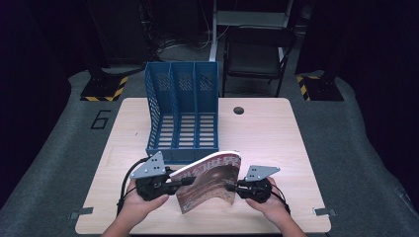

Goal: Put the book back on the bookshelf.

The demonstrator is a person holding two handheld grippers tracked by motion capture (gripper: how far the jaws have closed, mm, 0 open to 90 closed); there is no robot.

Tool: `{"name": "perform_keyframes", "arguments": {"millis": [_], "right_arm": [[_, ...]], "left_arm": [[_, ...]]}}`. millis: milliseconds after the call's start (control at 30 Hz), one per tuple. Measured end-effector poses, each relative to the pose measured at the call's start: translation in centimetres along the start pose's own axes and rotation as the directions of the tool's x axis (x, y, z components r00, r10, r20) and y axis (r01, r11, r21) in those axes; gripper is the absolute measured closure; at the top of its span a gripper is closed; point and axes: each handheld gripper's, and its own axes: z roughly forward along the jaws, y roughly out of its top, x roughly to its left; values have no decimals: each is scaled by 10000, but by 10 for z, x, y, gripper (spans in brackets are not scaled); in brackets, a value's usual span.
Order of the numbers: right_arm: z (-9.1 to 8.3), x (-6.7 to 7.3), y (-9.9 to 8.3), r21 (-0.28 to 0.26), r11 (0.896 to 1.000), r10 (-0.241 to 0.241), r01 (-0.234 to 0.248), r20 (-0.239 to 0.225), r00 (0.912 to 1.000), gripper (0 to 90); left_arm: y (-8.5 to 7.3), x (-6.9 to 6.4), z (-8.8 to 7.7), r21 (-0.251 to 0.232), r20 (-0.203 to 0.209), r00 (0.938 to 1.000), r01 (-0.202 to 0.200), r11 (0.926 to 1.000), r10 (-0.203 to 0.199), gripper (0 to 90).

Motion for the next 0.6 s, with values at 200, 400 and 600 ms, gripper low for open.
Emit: {"name": "perform_keyframes", "arguments": {"millis": [200, 400, 600], "right_arm": [[5, 1, 3, 82, 9999, -130, 132, -183, 9997, 839], [5, 0, 3, 126, 9998, -167, 170, -270, 9995, 838], [5, 1, 3, 95, 9998, -197, 199, -227, 9995, 828]], "left_arm": [[1, 3, -4, 137, -172, 9998, 120, 9998, -117, 801], [1, 8, -5, 415, -14, 9997, 248, 9988, -247, 817], [6, 2, -5, 871, -291, 9995, -132, 9961, 158, 837]]}}
